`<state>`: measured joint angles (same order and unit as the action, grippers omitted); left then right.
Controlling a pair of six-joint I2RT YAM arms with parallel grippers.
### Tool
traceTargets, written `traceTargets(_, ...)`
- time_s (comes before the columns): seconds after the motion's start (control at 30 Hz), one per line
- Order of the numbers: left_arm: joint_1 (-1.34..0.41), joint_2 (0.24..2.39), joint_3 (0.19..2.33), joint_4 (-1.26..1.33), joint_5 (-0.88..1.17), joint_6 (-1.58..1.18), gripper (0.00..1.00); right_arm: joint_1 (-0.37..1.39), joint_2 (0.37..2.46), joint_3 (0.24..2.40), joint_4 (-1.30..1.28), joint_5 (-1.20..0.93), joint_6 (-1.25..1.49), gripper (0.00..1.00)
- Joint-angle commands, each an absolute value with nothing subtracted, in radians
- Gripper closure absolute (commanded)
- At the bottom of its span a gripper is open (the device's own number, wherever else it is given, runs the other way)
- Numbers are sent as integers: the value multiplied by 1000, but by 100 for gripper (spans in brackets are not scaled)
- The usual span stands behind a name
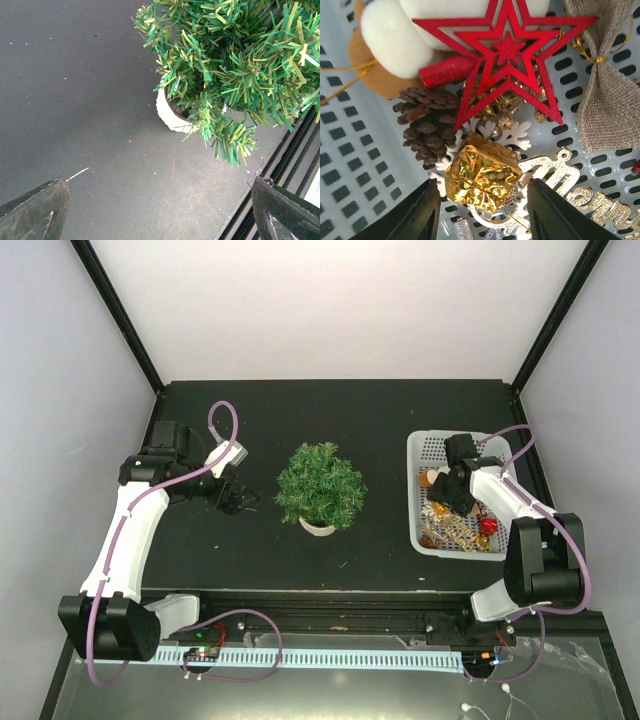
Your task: Decorate the small christmas tree
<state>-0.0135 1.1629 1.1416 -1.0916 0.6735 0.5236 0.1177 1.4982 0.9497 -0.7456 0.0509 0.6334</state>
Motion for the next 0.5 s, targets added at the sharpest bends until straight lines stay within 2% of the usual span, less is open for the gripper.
traceTargets(0.0,-18,1153,1183,-1101,666,523,1,118,1468,915,-707,31,636,50)
traceTargets(0.47,-18,1139,1174,-1102,656,517,1,118,1491,881,-658,6,638,54)
